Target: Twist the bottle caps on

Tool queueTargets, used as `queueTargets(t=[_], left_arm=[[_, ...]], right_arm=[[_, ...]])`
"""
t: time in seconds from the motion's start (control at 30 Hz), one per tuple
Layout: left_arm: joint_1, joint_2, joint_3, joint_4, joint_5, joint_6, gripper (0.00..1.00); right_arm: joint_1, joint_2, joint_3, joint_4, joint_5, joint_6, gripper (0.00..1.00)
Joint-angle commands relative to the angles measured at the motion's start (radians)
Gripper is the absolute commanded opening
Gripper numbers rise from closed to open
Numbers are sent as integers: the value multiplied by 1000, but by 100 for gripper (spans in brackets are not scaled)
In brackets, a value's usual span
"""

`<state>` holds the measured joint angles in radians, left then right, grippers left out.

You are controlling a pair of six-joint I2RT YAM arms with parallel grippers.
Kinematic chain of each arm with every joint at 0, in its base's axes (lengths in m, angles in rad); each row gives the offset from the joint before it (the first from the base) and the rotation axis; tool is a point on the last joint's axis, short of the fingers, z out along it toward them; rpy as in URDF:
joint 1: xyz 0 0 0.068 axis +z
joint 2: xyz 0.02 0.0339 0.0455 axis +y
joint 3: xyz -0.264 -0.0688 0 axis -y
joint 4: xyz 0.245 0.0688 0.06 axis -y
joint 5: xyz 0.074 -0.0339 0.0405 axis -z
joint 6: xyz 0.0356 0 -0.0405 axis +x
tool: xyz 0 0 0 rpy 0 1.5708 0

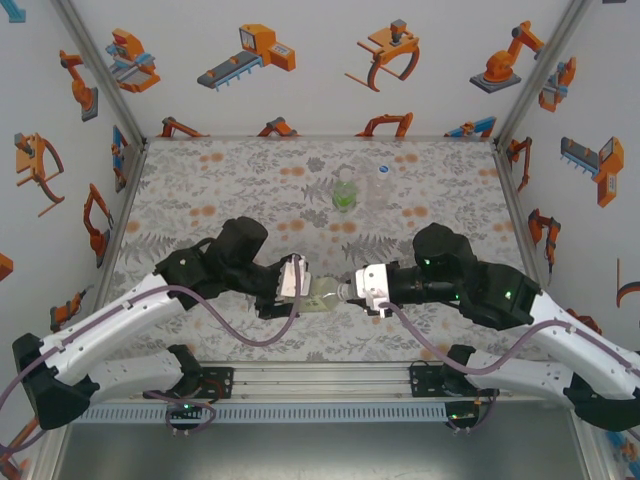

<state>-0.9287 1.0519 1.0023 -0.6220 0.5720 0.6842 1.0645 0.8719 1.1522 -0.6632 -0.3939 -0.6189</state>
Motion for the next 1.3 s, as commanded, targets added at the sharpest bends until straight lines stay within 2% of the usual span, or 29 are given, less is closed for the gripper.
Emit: queueTargets(t=[0.0, 0.13, 0.3, 0.47, 0.73, 0.83, 1.03, 1.27], left_arm=[[16, 1, 69, 54, 136, -44, 0], [18, 9, 78, 36, 116, -36, 0], [10, 0, 69, 33, 26, -13, 0], [-3, -11, 55, 54, -73, 6, 0], [-18, -40, 7, 126, -161, 24, 0], [-21, -45, -3, 141, -179, 25, 0], [-30, -46, -13, 179, -200, 29, 0], [-39, -36, -10, 196, -217, 34, 0]], right_arm=[[24, 6, -1, -26, 16, -27, 0], [27, 17, 5, -32, 3, 1, 0], [27, 42, 7, -2, -9, 148, 0], [27, 59, -14, 52, 16, 370, 0], [26, 69, -25, 90, 205, 787, 0], [23, 66, -26, 91, 238, 925, 0], [-20, 83, -28, 93, 158, 1191, 0], [-195, 123, -46, 92, -54, 1540, 0]])
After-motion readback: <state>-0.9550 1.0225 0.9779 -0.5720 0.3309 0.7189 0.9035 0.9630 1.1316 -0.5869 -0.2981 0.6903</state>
